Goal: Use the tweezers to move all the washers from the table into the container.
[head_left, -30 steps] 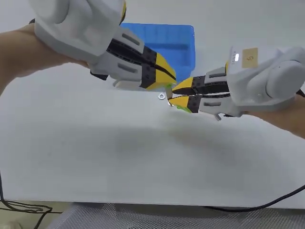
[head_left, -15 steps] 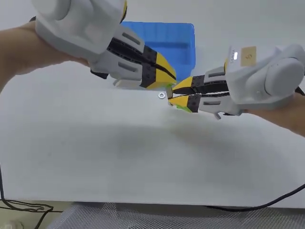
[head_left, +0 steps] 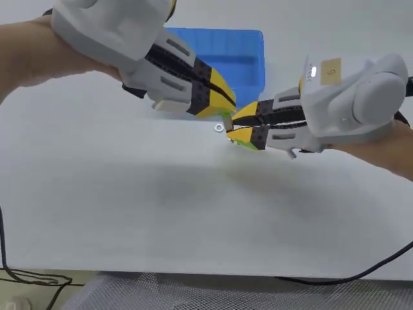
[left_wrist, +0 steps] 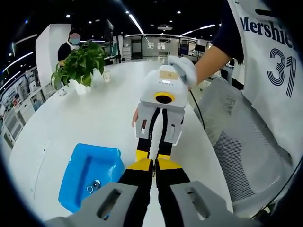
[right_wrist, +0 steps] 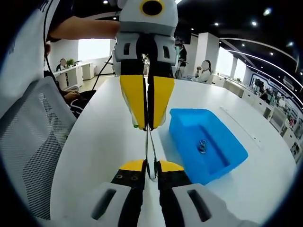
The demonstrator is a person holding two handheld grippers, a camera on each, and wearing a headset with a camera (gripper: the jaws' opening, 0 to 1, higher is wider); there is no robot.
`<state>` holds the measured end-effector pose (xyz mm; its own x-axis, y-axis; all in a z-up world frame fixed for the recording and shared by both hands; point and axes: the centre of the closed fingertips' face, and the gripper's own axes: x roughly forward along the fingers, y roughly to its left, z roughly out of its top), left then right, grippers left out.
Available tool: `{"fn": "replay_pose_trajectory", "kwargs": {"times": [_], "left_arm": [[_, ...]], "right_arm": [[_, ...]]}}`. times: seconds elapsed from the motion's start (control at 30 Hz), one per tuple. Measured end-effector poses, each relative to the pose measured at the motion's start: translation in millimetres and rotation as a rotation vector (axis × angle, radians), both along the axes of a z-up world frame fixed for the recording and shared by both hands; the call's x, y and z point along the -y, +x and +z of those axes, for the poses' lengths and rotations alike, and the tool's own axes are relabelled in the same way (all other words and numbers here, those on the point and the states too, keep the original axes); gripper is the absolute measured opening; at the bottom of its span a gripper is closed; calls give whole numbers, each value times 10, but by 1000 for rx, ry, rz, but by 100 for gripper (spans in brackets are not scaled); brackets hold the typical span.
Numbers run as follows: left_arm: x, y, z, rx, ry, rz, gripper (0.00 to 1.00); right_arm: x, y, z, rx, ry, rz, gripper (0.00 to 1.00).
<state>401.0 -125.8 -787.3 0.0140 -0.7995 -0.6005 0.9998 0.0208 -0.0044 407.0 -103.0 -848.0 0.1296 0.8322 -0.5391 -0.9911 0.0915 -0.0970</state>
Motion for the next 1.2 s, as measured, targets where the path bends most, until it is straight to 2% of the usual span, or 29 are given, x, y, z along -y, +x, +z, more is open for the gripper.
{"fn": "replay_pose_trajectory", "kwargs": {"times": [0.1, 0.23, 0.33, 0.6, 0.77, 1.03, 1.2], "left_arm": [[-12, -27, -46, 6, 17, -22, 7], [-1, -110, -53, 18, 14, -58, 7], [15, -156, -52, 42, 21, -88, 7], [18, -105, -36, 52, 13, -81, 7], [38, -107, -24, 44, 2, -80, 7], [61, -55, 4, 75, -12, -66, 5], [66, -46, -3, 80, -8, -70, 5]], "right_arm": [[-10, -8, -3, 0, -1, 11, 11], [-10, -35, -9, 1, -2, 29, 11], [-10, -52, -15, -2, -2, 36, 11], [-11, -38, -14, -6, -4, 32, 11], [-3, -34, -12, -15, -3, 38, 11], [1, -8, -15, -17, -4, 46, 11], [0, -9, -33, -17, -14, 59, 11]]}}
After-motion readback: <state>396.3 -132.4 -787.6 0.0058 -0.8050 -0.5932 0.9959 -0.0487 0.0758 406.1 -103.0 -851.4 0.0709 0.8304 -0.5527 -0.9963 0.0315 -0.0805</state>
